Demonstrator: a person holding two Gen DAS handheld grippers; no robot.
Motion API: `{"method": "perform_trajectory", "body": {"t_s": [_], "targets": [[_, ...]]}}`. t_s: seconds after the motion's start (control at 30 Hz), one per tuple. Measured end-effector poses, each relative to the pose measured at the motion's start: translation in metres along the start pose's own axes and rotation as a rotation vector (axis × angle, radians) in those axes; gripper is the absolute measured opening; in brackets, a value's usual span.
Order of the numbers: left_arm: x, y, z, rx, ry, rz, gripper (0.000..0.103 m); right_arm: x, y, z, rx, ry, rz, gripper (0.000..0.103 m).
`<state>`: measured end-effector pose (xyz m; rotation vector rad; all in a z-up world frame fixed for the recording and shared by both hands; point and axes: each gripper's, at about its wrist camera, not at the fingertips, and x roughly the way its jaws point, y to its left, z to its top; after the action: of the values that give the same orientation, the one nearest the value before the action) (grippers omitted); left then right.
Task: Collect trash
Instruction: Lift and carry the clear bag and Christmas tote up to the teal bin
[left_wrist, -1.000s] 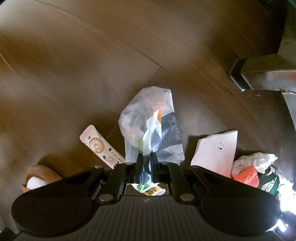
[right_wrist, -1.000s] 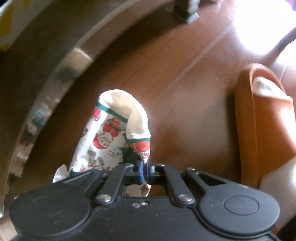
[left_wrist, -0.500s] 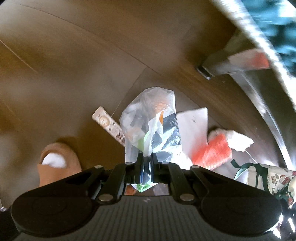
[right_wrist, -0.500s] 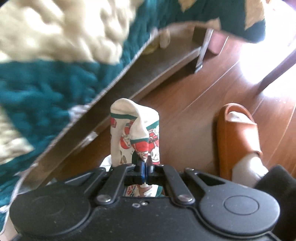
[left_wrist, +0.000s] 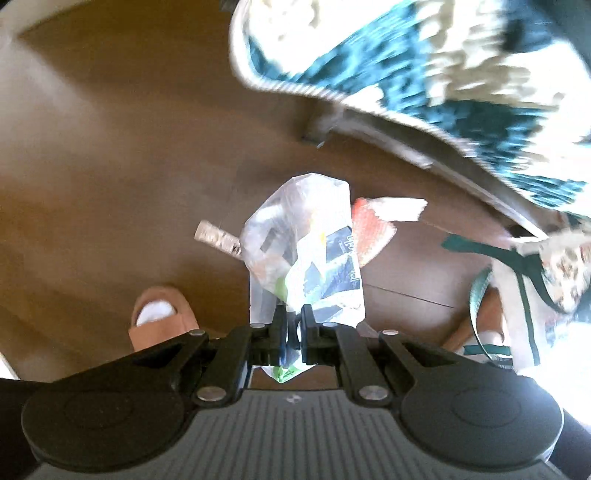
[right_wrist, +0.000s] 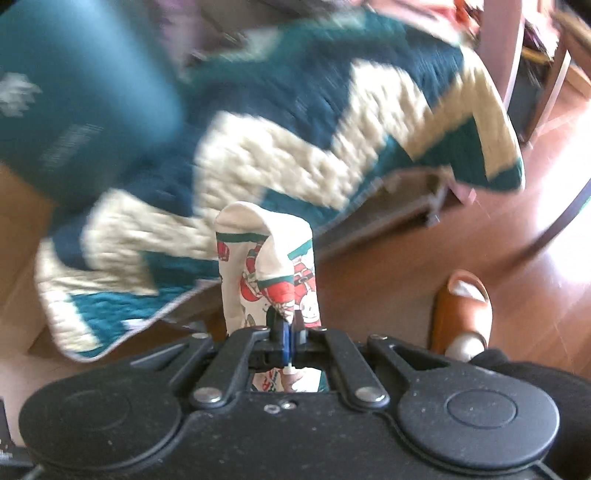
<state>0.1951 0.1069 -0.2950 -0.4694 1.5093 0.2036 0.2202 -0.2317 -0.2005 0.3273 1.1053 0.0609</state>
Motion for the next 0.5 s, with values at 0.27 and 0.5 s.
{"method": "perform_trajectory", "body": {"t_s": [0.27,0.5], "targets": [[-0.102,-0.019,-0.025,0.121,-0.194,-0.088,0.007,-0.092,0.039,0.001,-0.171,-0.125,0.111,0.000],[-0.193,-0.032,-0.029,0.182,-0.384,-0.162,0.007,-0.159,0.062,0.017,-0.261,-0.264,0.177,0.000]]}}
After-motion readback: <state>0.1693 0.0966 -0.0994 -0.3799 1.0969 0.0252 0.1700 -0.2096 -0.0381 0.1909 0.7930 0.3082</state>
